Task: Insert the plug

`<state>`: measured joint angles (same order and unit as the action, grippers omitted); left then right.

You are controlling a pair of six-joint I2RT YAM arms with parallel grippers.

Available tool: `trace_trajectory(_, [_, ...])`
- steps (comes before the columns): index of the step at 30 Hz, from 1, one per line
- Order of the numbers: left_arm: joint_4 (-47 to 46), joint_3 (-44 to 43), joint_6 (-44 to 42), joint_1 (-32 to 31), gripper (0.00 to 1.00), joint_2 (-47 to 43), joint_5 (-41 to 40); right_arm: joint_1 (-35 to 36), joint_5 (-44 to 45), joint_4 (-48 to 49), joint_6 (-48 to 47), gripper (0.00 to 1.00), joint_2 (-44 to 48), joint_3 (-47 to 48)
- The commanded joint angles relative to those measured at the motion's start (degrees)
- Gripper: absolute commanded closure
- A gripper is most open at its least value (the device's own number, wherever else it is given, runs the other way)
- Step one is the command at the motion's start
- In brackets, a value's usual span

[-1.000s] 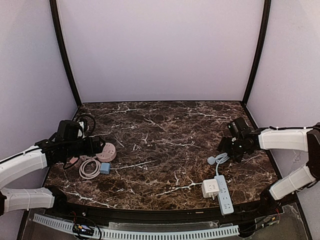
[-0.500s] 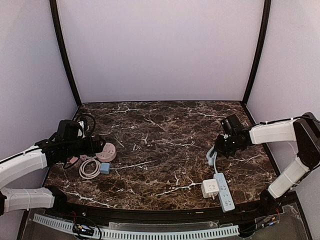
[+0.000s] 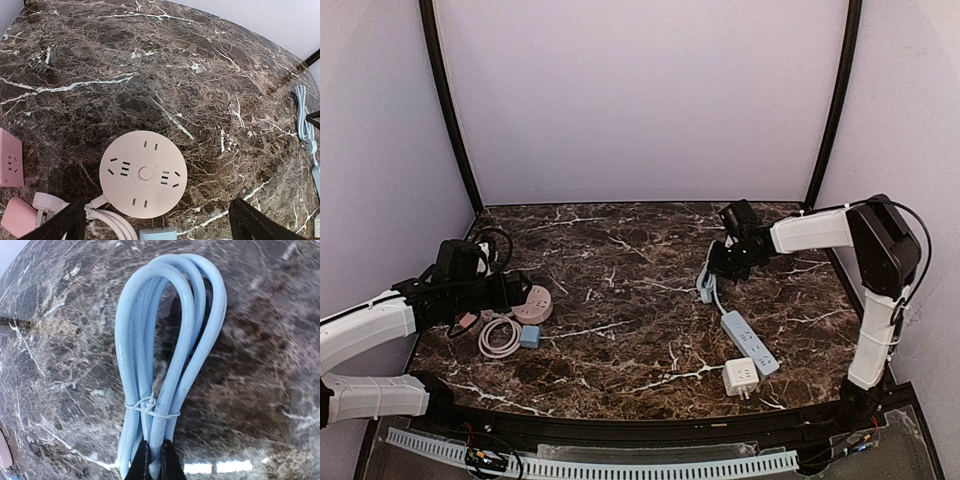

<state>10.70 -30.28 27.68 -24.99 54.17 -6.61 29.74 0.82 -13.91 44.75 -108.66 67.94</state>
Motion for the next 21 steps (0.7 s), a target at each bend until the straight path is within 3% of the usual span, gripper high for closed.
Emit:
trace_trajectory(1, [-1.34,0.2,-0.07,-0.23,0.0,0.5,0.09,1.15,0.52,1.09,-3.29,1.0,-4.52,8.46])
trace_trajectory(13, [-3.05,0.23,-0.15,-0.23,0.0,1.89,1.35,1.2,-3.19,-0.35,-7.76,0.98,-14.58,27.57])
trace_trajectory(21, [-3.69,0.3,-0.27,-0.23,0.0,2.97,1.43,1.2,-2.23,-0.59,-9.77,0.52,-12.82,28.15])
